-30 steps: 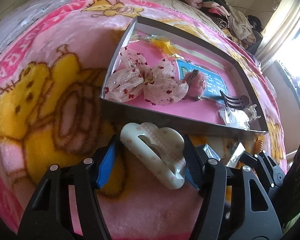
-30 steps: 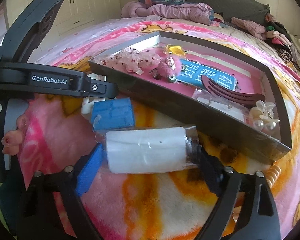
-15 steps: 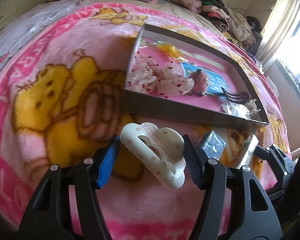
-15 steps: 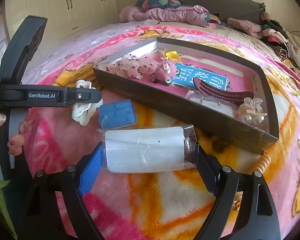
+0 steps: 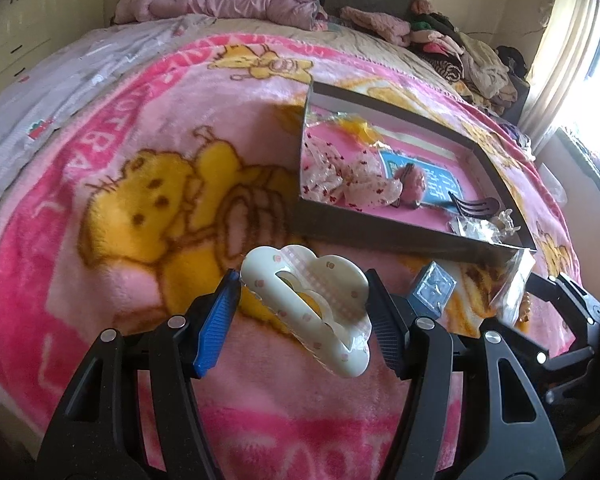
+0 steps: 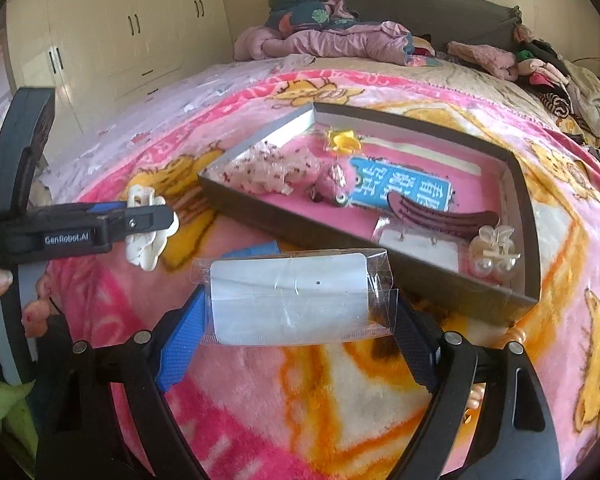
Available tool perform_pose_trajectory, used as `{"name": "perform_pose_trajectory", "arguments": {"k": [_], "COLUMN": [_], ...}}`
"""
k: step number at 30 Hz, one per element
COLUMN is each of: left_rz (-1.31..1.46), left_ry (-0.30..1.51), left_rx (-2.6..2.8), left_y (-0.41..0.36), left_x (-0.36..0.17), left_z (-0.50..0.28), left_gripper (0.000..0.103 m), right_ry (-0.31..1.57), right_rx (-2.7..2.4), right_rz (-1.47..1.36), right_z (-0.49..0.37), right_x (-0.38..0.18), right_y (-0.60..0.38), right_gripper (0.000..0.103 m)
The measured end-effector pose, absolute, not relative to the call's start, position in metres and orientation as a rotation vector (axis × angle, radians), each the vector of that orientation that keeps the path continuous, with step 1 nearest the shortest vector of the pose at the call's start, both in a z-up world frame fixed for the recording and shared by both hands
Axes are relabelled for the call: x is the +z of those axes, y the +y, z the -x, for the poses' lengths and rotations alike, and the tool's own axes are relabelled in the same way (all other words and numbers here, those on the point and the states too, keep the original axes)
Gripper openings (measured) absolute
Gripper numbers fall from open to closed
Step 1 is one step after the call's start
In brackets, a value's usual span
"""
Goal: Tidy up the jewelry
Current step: 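Carry the cloud clip over the box with the left tool while the right carries the bagged item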
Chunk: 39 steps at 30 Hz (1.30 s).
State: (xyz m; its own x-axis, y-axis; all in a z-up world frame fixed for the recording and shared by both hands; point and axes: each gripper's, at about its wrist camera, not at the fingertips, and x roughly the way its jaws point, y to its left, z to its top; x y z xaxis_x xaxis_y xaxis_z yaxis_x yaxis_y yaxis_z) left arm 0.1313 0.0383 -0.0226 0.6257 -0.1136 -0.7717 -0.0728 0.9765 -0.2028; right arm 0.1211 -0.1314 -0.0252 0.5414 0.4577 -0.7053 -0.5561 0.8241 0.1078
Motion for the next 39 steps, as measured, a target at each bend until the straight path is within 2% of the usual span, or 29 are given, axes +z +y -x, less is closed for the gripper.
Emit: {"name": "perform_pose_trajectory", "arguments": {"k": [14,39], "left_rz": [0.226,0.161], "left_ry": [0.837,0.839], "left_rx": [-0.009,-0.117], "left_y": [0.049,-0.006], "left_x": [0.002,0.018], "left_z": [-0.138,-0.196], "left_gripper": [0.054,0.054], "right_ry": [0.776,0.711], "right_rx": [0.562,0.407], "right_rz": [0.065,-0.012], "right_z": [-0.144,-0.183], "right_x": [0.0,0.022], "right_y": [-0.141,-0.205], "right_gripper": [0.083,0.083]}}
